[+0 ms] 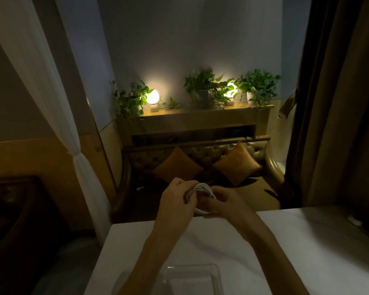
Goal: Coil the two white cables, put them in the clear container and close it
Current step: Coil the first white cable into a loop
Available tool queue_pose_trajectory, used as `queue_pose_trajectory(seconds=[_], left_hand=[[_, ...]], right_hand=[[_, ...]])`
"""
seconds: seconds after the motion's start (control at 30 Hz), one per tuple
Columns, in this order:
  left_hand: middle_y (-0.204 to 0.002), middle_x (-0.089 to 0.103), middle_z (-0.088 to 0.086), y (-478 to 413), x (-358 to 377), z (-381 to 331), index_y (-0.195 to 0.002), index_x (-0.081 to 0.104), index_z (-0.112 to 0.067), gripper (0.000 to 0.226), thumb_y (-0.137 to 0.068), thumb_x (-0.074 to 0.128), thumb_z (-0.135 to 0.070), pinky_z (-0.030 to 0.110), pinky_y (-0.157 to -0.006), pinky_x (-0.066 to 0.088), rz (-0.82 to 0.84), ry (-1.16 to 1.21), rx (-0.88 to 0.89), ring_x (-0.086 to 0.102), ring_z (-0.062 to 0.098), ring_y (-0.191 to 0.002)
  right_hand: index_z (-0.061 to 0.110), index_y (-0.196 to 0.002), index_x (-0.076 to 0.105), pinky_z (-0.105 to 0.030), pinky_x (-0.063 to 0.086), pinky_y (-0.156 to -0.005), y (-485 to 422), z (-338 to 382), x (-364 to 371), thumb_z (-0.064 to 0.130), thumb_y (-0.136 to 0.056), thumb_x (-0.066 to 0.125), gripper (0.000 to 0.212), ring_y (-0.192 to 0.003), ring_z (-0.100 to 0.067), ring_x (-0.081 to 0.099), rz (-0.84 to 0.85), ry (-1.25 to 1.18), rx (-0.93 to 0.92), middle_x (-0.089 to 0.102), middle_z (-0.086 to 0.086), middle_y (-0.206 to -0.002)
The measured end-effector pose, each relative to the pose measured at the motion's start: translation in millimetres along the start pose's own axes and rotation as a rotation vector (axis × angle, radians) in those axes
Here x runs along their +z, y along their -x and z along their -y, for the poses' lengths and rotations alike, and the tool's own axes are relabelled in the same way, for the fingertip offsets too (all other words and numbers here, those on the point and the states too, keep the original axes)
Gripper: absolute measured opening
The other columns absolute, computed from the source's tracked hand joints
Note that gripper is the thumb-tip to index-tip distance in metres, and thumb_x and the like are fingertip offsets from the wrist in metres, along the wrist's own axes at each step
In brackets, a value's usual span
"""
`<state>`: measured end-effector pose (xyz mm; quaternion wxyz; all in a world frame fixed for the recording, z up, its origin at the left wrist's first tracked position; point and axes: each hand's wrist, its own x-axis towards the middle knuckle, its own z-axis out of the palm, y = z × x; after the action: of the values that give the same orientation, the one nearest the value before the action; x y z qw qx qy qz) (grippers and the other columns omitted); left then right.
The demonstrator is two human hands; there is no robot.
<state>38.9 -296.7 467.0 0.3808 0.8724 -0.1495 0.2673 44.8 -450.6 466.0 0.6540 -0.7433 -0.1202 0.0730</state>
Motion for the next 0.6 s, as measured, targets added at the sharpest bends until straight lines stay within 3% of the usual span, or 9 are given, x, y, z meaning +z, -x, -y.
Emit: queue_pose_trajectory(seconds=[0.07, 0.17, 0.27, 0.37, 0.5, 0.6], left_hand=[[-0.105, 0.060, -0.002, -0.3, -0.7, 5.7, -0.116, 0.065, -0.016, 0.026, -0.090, 0.060, -0.011, 0.002, -0.077, 0.043, -0.032, 0.010, -0.050, 0.055, 0.002, -0.086], [-0.106, 0.064, 0.002, -1.3, -1.3, 13.8, -0.114, 0.066, -0.013, 0.026, -0.088, 0.062, -0.009, -0.001, -0.078, 0.043, -0.064, 0.049, -0.110, 0.059, 0.005, -0.091], [-0.105, 0.065, 0.002, -3.2, -0.5, 14.3, -0.112, 0.067, -0.013, 0.025, -0.087, 0.063, -0.008, 0.000, -0.076, 0.045, -0.050, 0.054, -0.122, 0.058, 0.001, -0.085], [-0.107, 0.063, 0.002, -6.8, 1.1, 16.9, -0.111, 0.067, -0.014, 0.024, -0.088, 0.062, -0.007, 0.003, -0.072, 0.046, -0.041, 0.020, -0.140, 0.055, 0.002, -0.087], [-0.108, 0.062, 0.002, -2.6, 6.7, 23.2, -0.112, 0.066, -0.016, 0.025, -0.088, 0.065, -0.013, 0.012, -0.077, 0.047, 0.024, 0.023, -0.202, 0.059, 0.009, -0.092], [-0.106, 0.063, 0.001, 5.8, 12.3, 33.2, -0.112, 0.068, -0.017, 0.027, -0.085, 0.069, -0.018, 0.015, -0.079, 0.049, 0.066, 0.067, -0.265, 0.062, 0.012, -0.094]], right_hand=[[0.020, -0.103, 0.071, -0.023, 0.057, -0.075, 6.6, -1.7, -10.7, 0.029, -0.087, 0.062, 0.020, -0.091, -0.013, 0.071, 0.089, -0.128, 0.055, 0.074, 0.000, -0.100], [0.017, -0.104, 0.073, -0.024, 0.057, -0.076, 11.9, -6.1, -22.3, 0.019, -0.091, 0.055, 0.022, -0.091, -0.018, 0.072, 0.105, -0.296, 0.090, 0.075, -0.005, -0.097], [0.015, -0.102, 0.074, -0.022, 0.056, -0.070, 11.7, -11.1, -25.6, 0.009, -0.092, 0.055, 0.022, -0.082, -0.017, 0.071, -0.024, -0.222, 0.043, 0.075, -0.007, -0.088], [0.017, -0.100, 0.074, -0.022, 0.057, -0.068, 11.5, -19.4, -25.9, 0.013, -0.093, 0.056, 0.019, -0.080, -0.015, 0.071, -0.112, -0.172, 0.030, 0.074, -0.006, -0.088], [0.027, -0.124, 0.059, -0.017, 0.054, -0.064, 13.1, -30.5, -17.8, 0.034, -0.095, 0.051, 0.031, -0.090, -0.006, 0.066, -0.036, 0.135, 0.096, 0.066, 0.006, -0.109], [0.025, -0.123, 0.057, -0.017, 0.050, -0.065, 13.8, -41.1, -13.4, 0.034, -0.095, 0.050, 0.030, -0.090, -0.006, 0.061, -0.249, 0.216, 0.033, 0.063, 0.002, -0.112]])
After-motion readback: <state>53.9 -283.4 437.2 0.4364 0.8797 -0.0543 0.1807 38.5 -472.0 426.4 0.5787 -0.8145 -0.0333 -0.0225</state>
